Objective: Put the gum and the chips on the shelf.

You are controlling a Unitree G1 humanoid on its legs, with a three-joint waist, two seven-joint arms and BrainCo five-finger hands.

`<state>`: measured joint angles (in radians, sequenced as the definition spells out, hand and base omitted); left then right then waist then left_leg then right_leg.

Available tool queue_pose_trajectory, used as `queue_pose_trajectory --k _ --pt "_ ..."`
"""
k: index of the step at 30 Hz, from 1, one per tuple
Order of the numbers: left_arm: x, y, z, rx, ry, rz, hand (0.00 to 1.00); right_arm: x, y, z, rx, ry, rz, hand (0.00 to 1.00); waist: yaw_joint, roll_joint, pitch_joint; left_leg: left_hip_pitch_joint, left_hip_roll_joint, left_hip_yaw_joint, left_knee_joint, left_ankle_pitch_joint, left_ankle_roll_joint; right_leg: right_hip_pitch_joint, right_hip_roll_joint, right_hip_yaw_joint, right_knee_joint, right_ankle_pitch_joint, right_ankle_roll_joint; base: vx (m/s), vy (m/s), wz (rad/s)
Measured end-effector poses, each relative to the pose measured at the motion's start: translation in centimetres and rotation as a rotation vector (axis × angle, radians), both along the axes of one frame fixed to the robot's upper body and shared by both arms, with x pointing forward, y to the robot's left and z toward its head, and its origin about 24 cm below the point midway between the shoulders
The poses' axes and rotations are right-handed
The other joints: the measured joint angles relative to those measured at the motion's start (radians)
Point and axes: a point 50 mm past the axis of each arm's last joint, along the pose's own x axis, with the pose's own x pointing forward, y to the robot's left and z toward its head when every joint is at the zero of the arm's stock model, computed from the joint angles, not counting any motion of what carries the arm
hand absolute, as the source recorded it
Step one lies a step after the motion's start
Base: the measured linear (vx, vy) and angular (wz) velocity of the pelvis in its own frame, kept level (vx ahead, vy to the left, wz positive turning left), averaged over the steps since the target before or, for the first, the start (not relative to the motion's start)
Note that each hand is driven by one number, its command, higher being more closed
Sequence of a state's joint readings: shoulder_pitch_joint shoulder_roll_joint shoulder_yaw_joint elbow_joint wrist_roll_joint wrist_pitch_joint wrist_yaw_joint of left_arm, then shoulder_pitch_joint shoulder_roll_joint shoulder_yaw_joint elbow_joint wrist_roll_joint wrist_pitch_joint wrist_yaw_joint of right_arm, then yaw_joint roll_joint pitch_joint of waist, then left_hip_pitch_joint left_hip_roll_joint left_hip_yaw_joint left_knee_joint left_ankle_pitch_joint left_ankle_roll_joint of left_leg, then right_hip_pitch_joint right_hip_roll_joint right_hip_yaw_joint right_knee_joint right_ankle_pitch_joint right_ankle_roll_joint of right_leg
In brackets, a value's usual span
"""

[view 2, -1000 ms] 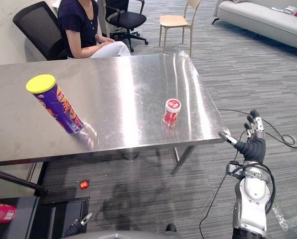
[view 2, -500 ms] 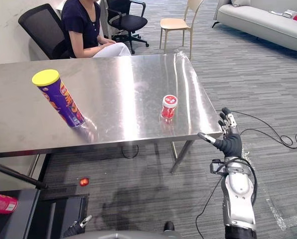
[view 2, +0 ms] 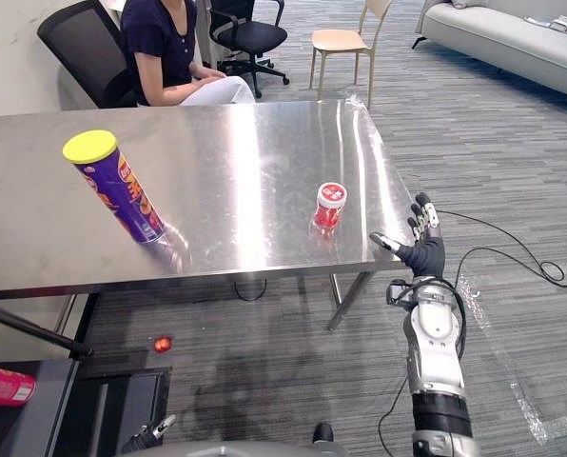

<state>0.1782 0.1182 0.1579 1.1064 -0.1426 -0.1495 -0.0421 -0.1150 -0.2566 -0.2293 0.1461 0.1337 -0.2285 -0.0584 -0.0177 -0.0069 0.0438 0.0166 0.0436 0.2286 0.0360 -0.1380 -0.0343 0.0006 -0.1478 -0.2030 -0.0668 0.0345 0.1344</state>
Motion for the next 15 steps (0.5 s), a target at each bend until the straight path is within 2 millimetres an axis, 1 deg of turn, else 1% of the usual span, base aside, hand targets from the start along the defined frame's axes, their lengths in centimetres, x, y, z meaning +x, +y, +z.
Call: queue_pose_trajectory --k 6,10,15 --pt "0.0 0.0 0.0 0.002 -0.001 0.0 0.0 1.3 0.1 0.3 0.019 -0.004 -0.012 0.0 0.001 -0.001 0.018 -0.011 -0.014 -0.019 -0.005 0.015 0.007 -0.003 -0.012 -0.015 -0.002 0.002 0.002 -0.06 -0.01 0.1" --pt "0.0 0.1 0.0 0.004 0.004 0.004 0.0 2.0 0.2 0.1 0.031 0.014 -0.014 0.0 0.023 -0.008 0.033 -0.013 -0.02 -0.023 -0.036 0.04 0.01 -0.016 -0.014 -0.017 -0.004 0.01 -0.001 -0.08 -0.017 0.03" --pt "-0.3 0.2 0.0 0.009 0.014 0.006 0.0 3.3 0.9 0.6 0.035 0.007 0.013 0.0 0.028 -0.011 0.037 -0.012 -0.024 -0.028 -0.064 0.062 0.01 -0.027 -0.014 -0.02 -0.004 0.01 -0.001 -0.05 -0.019 0.02"
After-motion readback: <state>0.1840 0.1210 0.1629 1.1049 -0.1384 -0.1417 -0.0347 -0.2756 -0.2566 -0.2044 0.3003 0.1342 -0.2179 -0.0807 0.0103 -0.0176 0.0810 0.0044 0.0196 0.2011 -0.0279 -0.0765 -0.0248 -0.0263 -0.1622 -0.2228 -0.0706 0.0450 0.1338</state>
